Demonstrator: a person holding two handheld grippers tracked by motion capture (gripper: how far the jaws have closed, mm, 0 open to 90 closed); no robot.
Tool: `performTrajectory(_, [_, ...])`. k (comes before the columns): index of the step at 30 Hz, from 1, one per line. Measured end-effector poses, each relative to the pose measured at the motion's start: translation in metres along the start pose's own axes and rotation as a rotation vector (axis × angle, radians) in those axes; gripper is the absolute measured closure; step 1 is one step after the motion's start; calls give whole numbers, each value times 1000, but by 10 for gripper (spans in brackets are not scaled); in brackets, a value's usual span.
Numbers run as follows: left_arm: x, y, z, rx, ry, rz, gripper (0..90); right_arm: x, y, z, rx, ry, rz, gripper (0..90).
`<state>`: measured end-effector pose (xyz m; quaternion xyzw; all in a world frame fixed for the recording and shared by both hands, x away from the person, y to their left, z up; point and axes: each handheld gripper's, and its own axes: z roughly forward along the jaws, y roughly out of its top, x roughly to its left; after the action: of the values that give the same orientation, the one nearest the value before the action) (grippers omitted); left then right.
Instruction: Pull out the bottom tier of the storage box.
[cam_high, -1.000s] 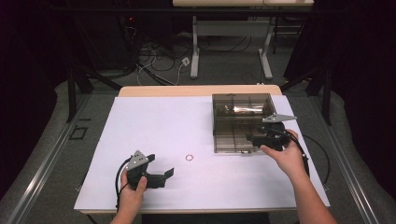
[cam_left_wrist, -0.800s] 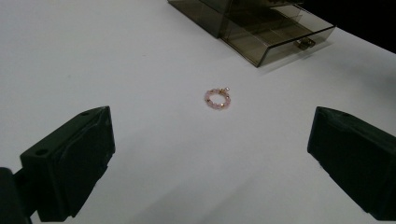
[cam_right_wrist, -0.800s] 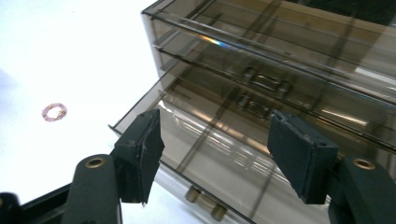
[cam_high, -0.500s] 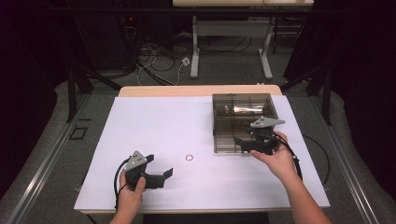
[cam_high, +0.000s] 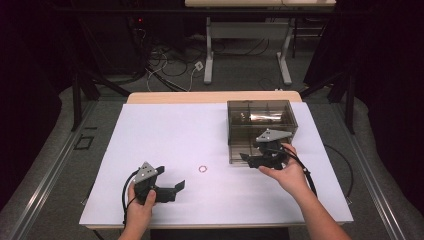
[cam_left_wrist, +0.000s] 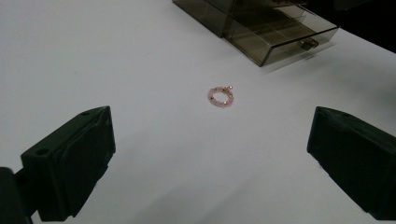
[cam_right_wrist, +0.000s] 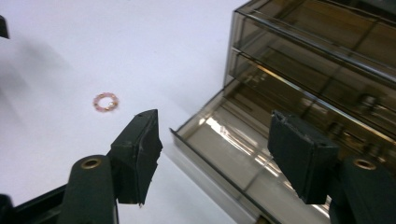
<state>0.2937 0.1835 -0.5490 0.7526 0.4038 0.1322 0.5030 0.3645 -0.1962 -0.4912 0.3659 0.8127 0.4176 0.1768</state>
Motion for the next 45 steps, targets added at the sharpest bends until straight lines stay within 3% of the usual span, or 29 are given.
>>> performTrajectory(7, [0, -1, -3, -8, 6, -20, 11, 16, 5, 10, 12, 56, -15, 339])
performTrajectory(8, [1, -1, -4, -8, 10, -8, 11, 19, 7, 15, 12, 64, -18, 342])
performTrajectory(18, [2, -2, -7, -13, 11, -17, 11, 19, 9, 32, 54, 74, 14, 358])
performTrajectory(20, [2, -2, -6, -10, 11, -20, 11, 17, 8, 36, 90, 89, 7, 359])
performTrajectory(22, [2, -2, -5, -12, 13, -21, 11, 17, 7, 38, 74, 80, 6, 359])
performTrajectory(29, [2, -3, -5, -9, 13, -25, 11, 18, 7, 43, 126, 102, -3, 370])
performTrajectory(36, [3, -4, -8, -12, 24, -29, 11, 23, 11, 50, 134, 105, 7, 450])
performTrajectory(39, [3, -4, -8, -11, 25, -31, 11, 28, 15, 54, 157, 113, -5, 485])
performTrajectory(40, [3, -4, -8, -11, 23, -30, 11, 32, 18, 56, 177, 112, -29, 499])
performTrajectory(45, [3, -4, -8, -8, 23, -27, 11, 39, 23, 61, 193, 114, -51, 507])
